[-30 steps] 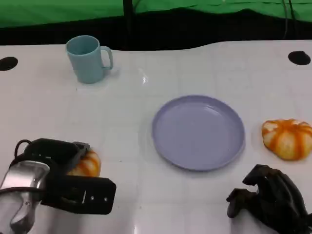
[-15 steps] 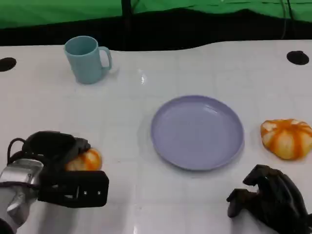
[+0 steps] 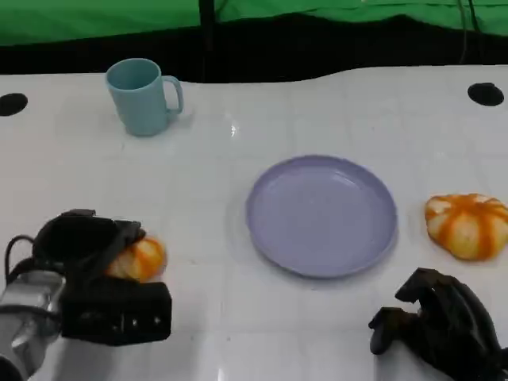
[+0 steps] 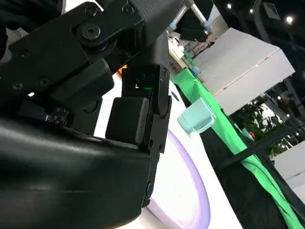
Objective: Grasp the bread from the table and place it into the plate.
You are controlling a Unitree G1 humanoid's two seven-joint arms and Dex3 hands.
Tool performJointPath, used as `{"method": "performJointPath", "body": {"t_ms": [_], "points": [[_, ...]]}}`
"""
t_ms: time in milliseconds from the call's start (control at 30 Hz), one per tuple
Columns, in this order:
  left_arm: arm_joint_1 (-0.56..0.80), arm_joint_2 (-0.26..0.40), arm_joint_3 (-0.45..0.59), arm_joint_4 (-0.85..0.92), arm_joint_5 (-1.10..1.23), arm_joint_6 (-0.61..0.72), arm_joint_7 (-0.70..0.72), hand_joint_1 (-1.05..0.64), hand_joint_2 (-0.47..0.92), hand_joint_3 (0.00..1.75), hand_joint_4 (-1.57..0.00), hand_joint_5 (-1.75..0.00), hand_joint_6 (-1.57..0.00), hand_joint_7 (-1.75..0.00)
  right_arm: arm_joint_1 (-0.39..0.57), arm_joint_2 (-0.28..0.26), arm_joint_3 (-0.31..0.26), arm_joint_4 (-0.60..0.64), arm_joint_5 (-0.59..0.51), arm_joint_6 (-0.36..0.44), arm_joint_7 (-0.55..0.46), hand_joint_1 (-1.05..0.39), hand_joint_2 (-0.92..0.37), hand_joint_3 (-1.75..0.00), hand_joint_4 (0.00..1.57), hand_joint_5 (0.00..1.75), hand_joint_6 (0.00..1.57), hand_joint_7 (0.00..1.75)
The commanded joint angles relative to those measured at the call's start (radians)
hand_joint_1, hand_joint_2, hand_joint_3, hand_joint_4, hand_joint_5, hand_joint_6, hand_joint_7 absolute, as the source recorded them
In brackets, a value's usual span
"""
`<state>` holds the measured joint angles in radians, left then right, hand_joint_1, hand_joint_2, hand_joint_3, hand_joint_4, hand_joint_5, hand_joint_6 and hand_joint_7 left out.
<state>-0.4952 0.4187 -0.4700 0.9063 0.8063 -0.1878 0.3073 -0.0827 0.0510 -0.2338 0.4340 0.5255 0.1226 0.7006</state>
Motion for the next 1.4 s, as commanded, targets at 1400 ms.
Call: {"method": "performJointPath", "body": {"t_ms": [1400], "points": [[-0.040,-0.157,0.167,-0.235,-0.207,-0.303,0.132,-0.22,0.54,0.91,-0.81,-1.75,-0.74,-1.36,-0.003,-0.013,0.006,0.008,-0.021,-0.016,-0.022,-1.05,-0.73,-0.01,1.57,0.73,1.57,0.35]]}}
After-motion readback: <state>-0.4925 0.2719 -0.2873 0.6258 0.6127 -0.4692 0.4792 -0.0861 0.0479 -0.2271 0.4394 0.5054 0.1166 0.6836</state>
